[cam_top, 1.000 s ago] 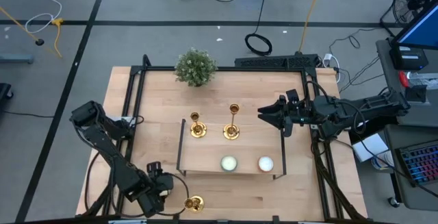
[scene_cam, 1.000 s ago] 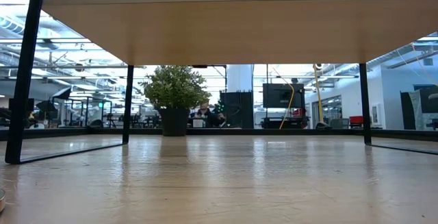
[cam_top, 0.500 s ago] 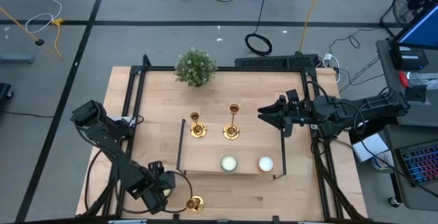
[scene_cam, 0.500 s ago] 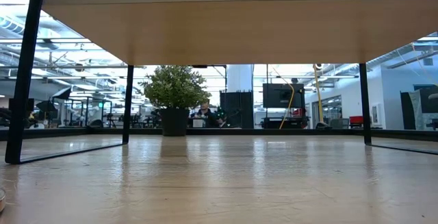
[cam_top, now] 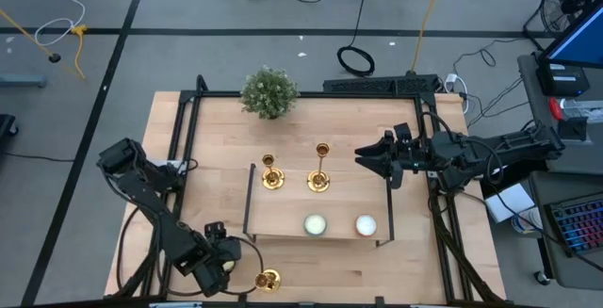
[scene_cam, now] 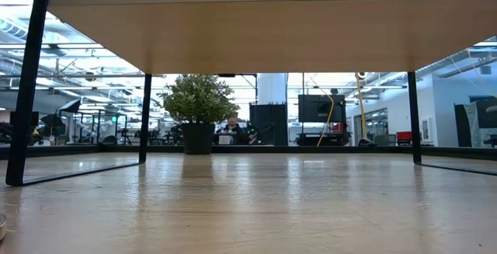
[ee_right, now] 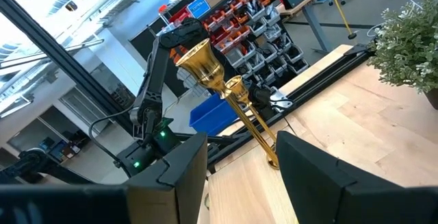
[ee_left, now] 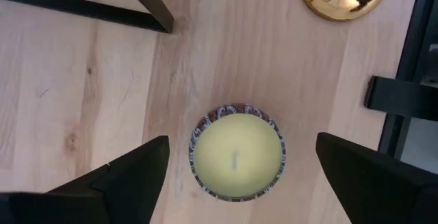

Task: Pick & Place candle stick holders
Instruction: Put the red scented candle on the shelf aligned with the blue scented candle

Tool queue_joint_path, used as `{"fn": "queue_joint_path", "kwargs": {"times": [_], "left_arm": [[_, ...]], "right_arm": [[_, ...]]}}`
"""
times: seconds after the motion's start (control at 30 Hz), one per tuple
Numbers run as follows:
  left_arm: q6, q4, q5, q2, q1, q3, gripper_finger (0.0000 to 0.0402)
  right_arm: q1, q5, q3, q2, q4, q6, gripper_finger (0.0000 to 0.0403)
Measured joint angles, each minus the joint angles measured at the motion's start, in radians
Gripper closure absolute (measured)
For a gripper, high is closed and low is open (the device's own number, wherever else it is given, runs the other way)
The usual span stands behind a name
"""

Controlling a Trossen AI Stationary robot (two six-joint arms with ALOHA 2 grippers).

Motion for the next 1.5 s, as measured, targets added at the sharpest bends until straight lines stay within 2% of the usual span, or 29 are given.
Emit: {"fn": "queue_joint_path", "kwargs": {"times": [0.53,0.8,1.13,1.5], "left_arm": [[-0.086,0.082,0.01,0.0,-0.022,-0.066,0.0034],[-0.081,0.091,-0.004,0.013,-0.021,-0.067,0.0034],[-0.053,0.143,0.059,0.088,-0.023,-0.067,0.0034],[-0.047,0.157,0.042,0.088,-0.027,-0.067,0.0034]], "right_arm": [[0.0,0.001,0.0,0.0,0.0,-0.004,0.0232],[0.0,0.022,0.0,0.0,0.0,-0.004,0.0232],[0.0,0.023,0.0,0.0,0.0,-0.008,0.0232],[-0.002,0.027,0.0,0.0,0.0,-0.005,0.0232]]}}
